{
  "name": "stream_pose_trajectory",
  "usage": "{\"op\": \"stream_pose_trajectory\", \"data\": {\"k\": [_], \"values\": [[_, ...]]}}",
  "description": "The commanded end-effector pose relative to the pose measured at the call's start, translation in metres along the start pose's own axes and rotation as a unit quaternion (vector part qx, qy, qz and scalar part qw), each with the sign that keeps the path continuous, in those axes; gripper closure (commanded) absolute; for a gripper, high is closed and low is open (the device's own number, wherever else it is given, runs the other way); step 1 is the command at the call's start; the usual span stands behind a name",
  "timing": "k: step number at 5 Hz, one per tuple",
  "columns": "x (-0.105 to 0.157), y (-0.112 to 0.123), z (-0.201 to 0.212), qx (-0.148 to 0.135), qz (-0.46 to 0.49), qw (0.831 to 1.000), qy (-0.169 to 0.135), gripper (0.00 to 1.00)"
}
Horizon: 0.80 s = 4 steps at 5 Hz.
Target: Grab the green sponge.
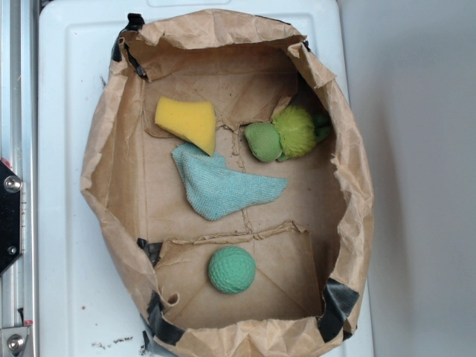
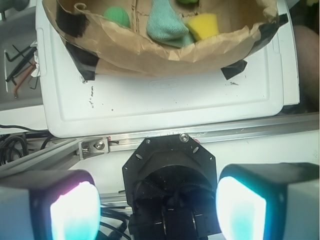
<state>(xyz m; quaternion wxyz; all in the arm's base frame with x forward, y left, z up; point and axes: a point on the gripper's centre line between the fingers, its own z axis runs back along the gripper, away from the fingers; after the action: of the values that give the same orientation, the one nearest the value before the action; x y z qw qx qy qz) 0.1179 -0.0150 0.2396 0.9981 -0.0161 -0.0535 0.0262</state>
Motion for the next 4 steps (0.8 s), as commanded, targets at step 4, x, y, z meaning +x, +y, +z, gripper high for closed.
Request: {"op": "stream_pose_trajectory", "data": {"k": [4], "values": [[0.094,0.049,-0.071,0.052,-0.045,0.997,-0.022,0.00]]}}
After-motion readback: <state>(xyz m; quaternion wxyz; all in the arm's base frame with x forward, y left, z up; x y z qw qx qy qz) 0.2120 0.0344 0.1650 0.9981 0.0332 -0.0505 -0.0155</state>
